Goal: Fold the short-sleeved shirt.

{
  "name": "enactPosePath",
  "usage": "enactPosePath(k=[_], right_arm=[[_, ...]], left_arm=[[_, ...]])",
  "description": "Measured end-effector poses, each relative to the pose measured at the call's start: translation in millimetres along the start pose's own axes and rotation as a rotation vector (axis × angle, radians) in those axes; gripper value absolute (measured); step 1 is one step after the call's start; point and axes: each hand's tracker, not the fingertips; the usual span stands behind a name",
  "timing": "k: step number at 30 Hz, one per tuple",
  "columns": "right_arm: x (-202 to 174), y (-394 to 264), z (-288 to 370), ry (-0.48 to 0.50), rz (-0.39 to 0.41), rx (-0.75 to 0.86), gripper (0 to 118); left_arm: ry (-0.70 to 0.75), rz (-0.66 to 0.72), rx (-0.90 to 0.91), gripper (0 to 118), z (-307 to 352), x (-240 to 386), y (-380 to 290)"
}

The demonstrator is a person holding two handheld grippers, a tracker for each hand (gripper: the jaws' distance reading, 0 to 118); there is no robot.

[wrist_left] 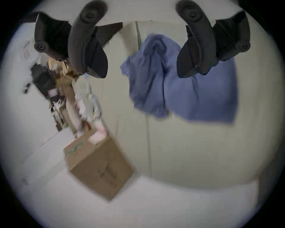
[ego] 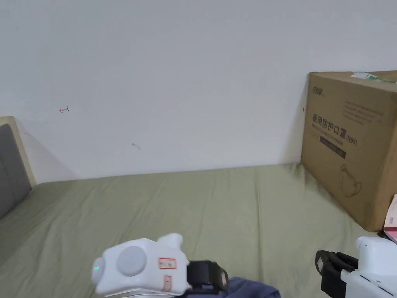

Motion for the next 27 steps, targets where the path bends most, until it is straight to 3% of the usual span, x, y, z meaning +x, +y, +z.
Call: enactPosePath(k=[2,4,7,9,11,12,15,23,26,27], right_arm=[[-9,9,5,0.011,0.029,0.059,0],[-17,15,9,0.002,0.066,0.129,0],[-29,21,11,-0.021,0.080,0.228,0],[-35,23,11,-0.029,0.074,0.270,0],[-42,25,9,-0.050,0.078,0.287,0],[-44,26,10,-0.056,0.078,0.292,0],[-48,26,13,-0.060,0.073,0.308,0],[-47,22,8,-0.081,0.078,0.303,0],[-43,22,-2,-0.056,0.040,0.283,0],[-42,22,-7,-0.045,0.032,0.275,0]], left_arm=[[0.065,-0.117,0.310,99,51,11,-5],[0.234,-0.193,0.574,99,87,22,-24],[0.383,-0.267,0.784,95,110,28,-50],[0.415,-0.302,0.790,71,112,28,-56],[0.476,-0.293,0.759,13,110,28,-62],[0.511,-0.266,0.750,1,110,27,-67],[0.478,-0.157,0.745,0,110,19,-79],[0.494,-0.200,0.747,0,113,18,-85],[0.440,-0.193,0.737,0,112,12,-58],[0.423,-0.162,0.655,0,107,3,-36]])
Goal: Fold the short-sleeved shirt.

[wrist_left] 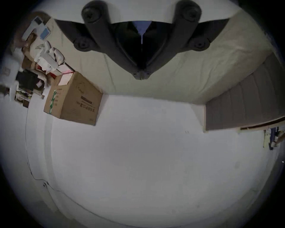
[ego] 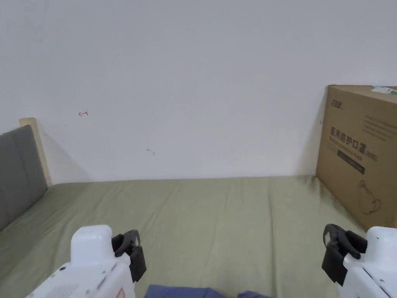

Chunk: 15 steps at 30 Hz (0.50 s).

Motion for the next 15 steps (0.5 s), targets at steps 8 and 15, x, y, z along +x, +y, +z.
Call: enactPosePath(k=[8,15], right_arm=[[12,-28,-49,0.017,0.029,-0.142,0],[32,-55,-78,-0.010,-0.006,-0.262,0]], left_arm=[[-0.034,0.021,-0.814,9,-221,-72,-30],[0.043,0.083,-0.966,113,-297,-92,-138]])
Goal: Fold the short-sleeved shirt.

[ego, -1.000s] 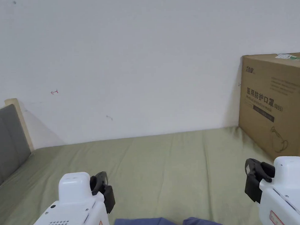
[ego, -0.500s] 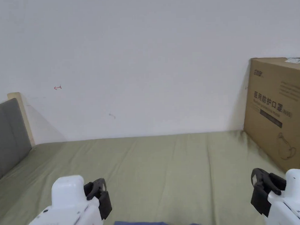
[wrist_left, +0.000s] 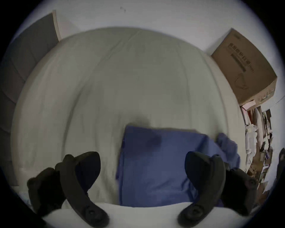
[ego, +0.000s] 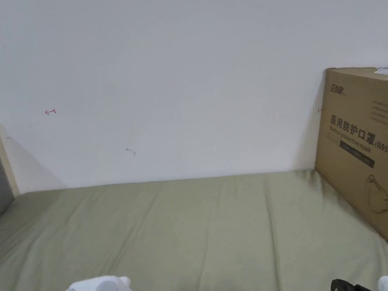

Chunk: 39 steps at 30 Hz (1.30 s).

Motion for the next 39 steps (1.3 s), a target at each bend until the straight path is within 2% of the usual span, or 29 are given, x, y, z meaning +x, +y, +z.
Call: enactPosePath(k=[3,4,5,6,7,8,9,10,11,13,14,16,17,19,20,21,22,23,24,25,26,29,31,34,39], right_arm=[[6,-5,-9,-0.024,0.007,-0.042,0],[8,-7,-11,-0.025,0.010,-0.054,0],[9,-7,-13,-0.025,0.016,-0.064,0],[10,-8,-15,-0.023,0.024,-0.072,0],[10,-8,-20,-0.018,0.040,-0.086,0],[11,-7,-25,-0.006,0.054,-0.109,0],[11,-6,-34,0.029,0.067,-0.155,0],[12,-4,-46,0.085,0.060,-0.197,0],[14,-3,-58,0.140,0.031,-0.236,0],[13,0,-92,0.199,0.005,-0.346,4],[12,0,-112,0.210,-0.009,-0.416,30],[11,-7,-163,0.186,-0.021,-0.620,103],[13,-15,-185,0.182,-0.039,-0.702,106],[16,-36,-224,0.105,-0.003,-0.868,104],[18,-47,-239,0.075,0.017,-0.944,98],[20,-57,-247,0.050,0.050,-0.994,78],[20,-63,-250,0.051,0.076,-1.013,78],[20,-64,-249,0.088,0.087,-1.009,67],[18,-61,-239,0.094,0.122,-0.979,46],[17,-54,-231,0.108,0.142,-0.933,17],[17,-44,-221,0.133,0.127,-0.893,9],[21,-8,-180,0.172,0.135,-0.763,8],[34,24,-146,0.149,0.130,-0.661,8],[57,73,-94,0.138,0.035,-0.531,8],[83,147,-32,0.118,-0.020,-0.347,8]], left_arm=[[0.022,-0.094,-0.112,113,-44,8,-18],[0.081,-0.189,-0.056,113,-45,17,-25],[0.097,-0.247,-0.002,108,-35,26,-29],[0.094,-0.246,0.052,93,-23,30,-33],[0.069,-0.254,0.110,58,-10,32,-44],[0.114,-0.274,0.169,5,2,34,-51],[0.104,-0.287,0.214,2,16,29,-57],[-0.023,-0.245,0.213,2,26,26,-65],[-0.059,-0.214,0.251,2,42,16,-71],[-0.066,-0.188,0.302,2,67,12,-87],[-0.066,-0.187,0.324,2,77,10,-94],[-0.103,-0.192,0.344,2,101,3,-105],[-0.107,-0.199,0.357,2,108,3,-110],[-0.100,-0.206,0.368,2,119,3,-116],[-0.102,-0.204,0.369,2,122,2,-117],[-0.110,-0.195,0.372,2,124,2,-118],[-0.120,-0.185,0.362,2,124,1,-118],[-0.123,-0.178,0.355,2,124,-1,-116],[-0.125,-0.172,0.354,2,125,-2,-118],[-0.128,-0.169,0.354,2,128,-3,-119],[-0.129,-0.170,0.356,2,131,-3,-121],[-0.110,-0.171,0.407,2,151,-6,-121],[-0.085,-0.170,0.479,2,176,-10,-118],[-0.074,-0.159,0.573,2,223,-17,-113],[-0.002,-0.167,0.755,2,294,-16,-102]])
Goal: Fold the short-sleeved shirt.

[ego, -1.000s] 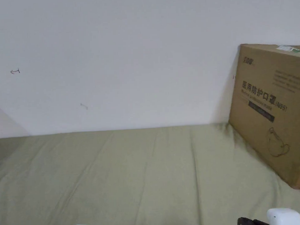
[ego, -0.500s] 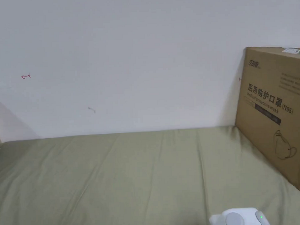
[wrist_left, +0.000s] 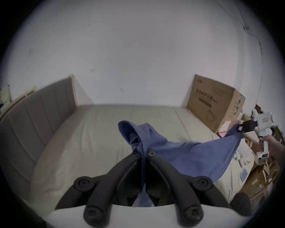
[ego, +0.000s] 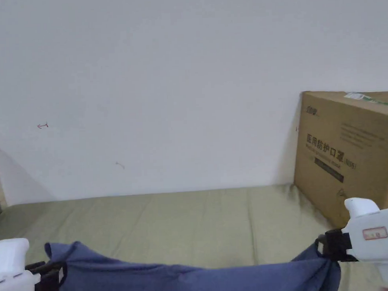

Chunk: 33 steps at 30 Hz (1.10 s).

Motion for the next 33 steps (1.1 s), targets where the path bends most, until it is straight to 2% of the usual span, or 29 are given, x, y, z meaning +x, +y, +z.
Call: enactPosePath(k=[5,10,15,19,22,25,29,33], right_arm=[[-2,46,45,-0.028,-0.009,0.151,8],[-6,92,55,-0.050,-0.055,0.235,8],[-17,144,44,-0.113,-0.030,0.284,8],[-23,177,24,-0.182,0.025,0.322,8],[-24,194,8,-0.196,0.023,0.340,8],[-23,201,-4,-0.214,0.020,0.397,8],[-20,190,-15,-0.232,0.042,0.484,8],[-2,145,-37,-0.229,0.042,0.467,8]], left_arm=[[-0.007,0.043,0.067,2,17,-5,52],[0.008,0.007,0.118,2,5,-4,99],[0.007,-0.006,0.095,2,-36,-1,130],[0.007,0.003,0.100,2,-75,2,142],[0.006,0.033,0.109,2,-103,1,148],[0.012,0.060,0.140,2,-124,1,151],[0.015,0.025,0.275,2,-131,7,137],[-0.013,0.068,0.192,2,-146,3,102]])
